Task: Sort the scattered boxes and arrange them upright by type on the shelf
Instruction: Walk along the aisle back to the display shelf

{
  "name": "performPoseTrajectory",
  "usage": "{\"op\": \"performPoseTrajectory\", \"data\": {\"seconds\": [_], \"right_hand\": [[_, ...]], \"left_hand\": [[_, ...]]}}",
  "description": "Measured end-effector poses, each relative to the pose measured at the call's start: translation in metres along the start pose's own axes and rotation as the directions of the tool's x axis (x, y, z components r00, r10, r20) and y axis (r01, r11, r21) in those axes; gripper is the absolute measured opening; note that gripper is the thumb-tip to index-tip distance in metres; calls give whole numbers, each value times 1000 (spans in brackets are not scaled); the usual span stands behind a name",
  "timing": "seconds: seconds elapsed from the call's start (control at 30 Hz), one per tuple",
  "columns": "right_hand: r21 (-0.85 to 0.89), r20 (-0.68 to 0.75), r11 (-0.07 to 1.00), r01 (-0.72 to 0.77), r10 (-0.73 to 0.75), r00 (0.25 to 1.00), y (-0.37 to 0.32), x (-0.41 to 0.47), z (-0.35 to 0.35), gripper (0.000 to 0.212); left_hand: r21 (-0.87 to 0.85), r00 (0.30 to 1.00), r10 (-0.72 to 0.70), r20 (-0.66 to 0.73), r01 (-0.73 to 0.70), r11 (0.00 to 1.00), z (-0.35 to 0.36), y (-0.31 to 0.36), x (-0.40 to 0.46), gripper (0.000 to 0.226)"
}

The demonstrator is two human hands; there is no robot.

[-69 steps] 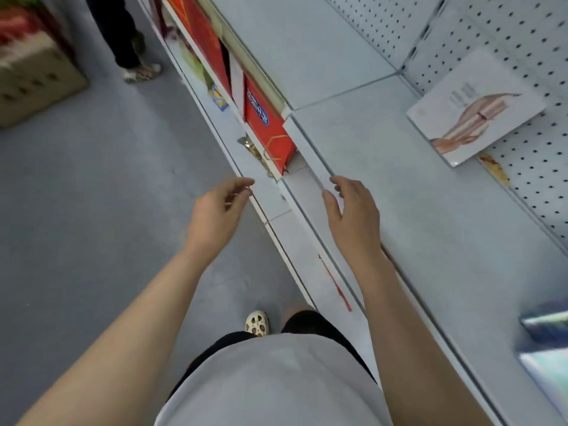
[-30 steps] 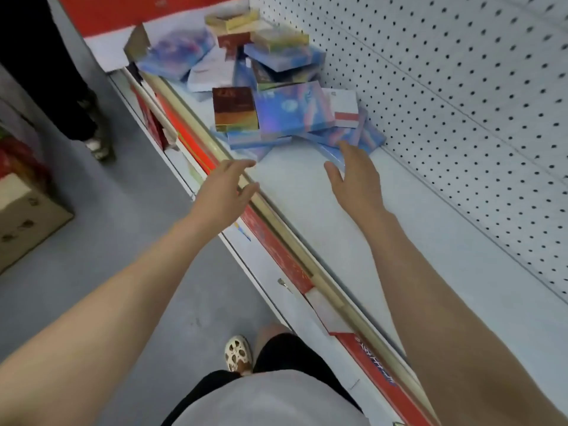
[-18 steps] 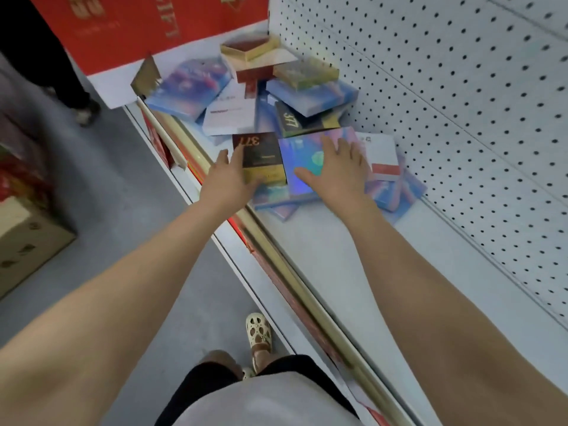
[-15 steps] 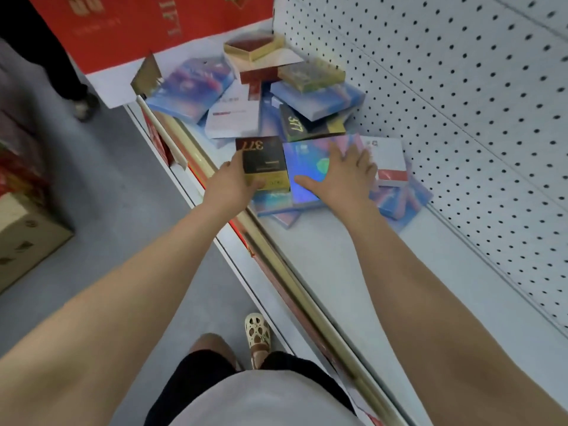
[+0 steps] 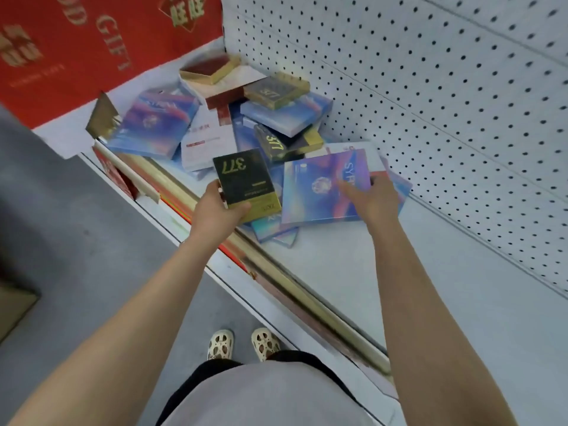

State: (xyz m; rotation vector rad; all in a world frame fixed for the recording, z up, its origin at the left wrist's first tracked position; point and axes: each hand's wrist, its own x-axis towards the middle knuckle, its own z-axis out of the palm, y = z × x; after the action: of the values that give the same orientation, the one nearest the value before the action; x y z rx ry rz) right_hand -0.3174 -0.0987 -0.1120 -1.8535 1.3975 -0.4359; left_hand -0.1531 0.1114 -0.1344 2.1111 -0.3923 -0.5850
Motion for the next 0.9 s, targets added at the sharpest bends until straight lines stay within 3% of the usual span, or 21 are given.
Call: {"op": "performPoseTrajectory", "data": {"seconds": [0.1,0.17,0.23,0.3,0.37,0.5,0.67,0.73,0.9], "right_hand": [[269,160,959,-95,52,986,3,-16,-13,44],[357,376,911,-204,60,925,-1,-33,-22,56],[395,427,886,-242,56,903,-2,-44,-27,67],[453,301,862,-227,91,949,-3,-52,-27,59],[533,114,827,-178,138,984,-6,-63,-28,36],[683,-143,729,-38,185,972,3,-95,-40,19],[657,-357,751,58,243,902,30,-144,-58,10],[618,-405,784,58,254,878,43,-161,-62,9],[565,-571,824,38,358,738,86,-214,-83,14]], "left_hand": [[-130,999,25,41,-19,991,-4,0,1,55],[-170,995,71,72,-57,984,-6,3,2,54],[-195,989,111,101,-90,977,-7,6,4,52],[-225,980,148,136,-115,968,-8,7,8,46],[-271,966,164,200,-106,957,-9,10,10,42],[-332,904,241,354,-119,936,-7,16,10,37],[-406,810,240,536,-2,914,9,27,-6,40],[-410,771,252,585,13,912,16,30,-17,29],[-308,588,272,762,-40,950,41,41,-57,34]]}}
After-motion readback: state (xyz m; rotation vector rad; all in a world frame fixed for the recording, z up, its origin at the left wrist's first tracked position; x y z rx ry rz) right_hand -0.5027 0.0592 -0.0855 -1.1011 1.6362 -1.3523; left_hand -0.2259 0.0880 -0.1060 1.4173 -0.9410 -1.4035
